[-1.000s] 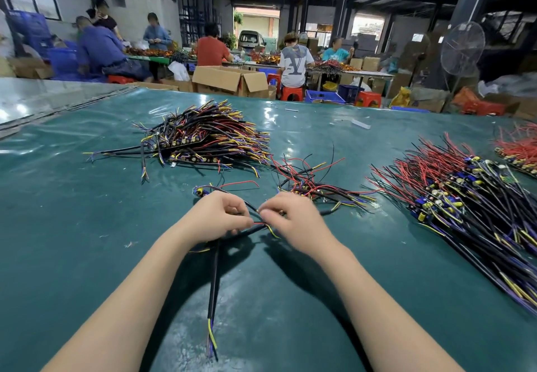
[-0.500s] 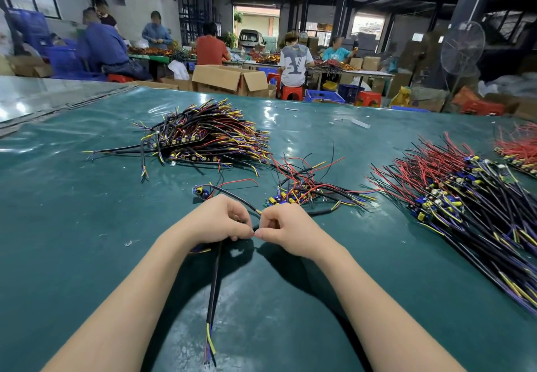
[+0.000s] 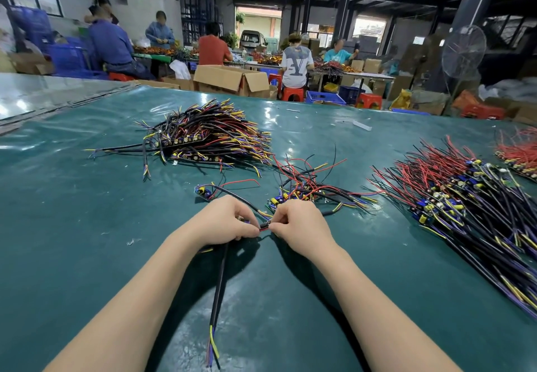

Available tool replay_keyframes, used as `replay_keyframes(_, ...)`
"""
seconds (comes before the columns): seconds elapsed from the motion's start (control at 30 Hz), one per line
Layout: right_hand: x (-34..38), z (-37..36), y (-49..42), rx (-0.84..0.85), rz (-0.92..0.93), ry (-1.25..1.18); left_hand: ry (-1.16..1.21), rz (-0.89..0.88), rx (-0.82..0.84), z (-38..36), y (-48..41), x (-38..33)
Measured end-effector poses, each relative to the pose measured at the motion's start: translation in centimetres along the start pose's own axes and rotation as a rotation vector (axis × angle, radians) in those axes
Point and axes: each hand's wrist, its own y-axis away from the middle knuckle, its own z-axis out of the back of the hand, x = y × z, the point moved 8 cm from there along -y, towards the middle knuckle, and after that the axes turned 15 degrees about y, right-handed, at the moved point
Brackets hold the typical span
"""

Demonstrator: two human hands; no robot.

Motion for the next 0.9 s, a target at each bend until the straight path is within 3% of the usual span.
replay_keyframes(0.13,0.3,0.1,-0.2,-0.034,-0.029,0.026,-0.004,0.012,-0.137,1.1,-0.2,0.3)
replay_keyframes(0.27,0.2,0.2,0.0,0.038,-0.004,-0.324,-0.038,-0.028,-0.306,2.7,-0.1,0.2)
replay_keyframes(0.47,0.6,0.0,0.0,0.103,0.043,-0.532,0.040,-0.005,-0.210,2.6,-0.3,0.8)
replay_keyframes(0.63,-1.7,0.6,-0.4,0.080,-0.037,-0.407,0.321,-0.007,-0.066,2.2,-0.2,0.8)
replay_keyframes(0.8,-2.8,0.2,-0.6,0.029,-0.123,-0.173,0.310,-0.018,0.012,0.6,-0.3,0.2)
replay_keyframes(0.9,-3.3,0.0,-0.6,0.067,-0.141,-0.372,0.356,-0.006,-0.046,1.5,-0.5,0.9)
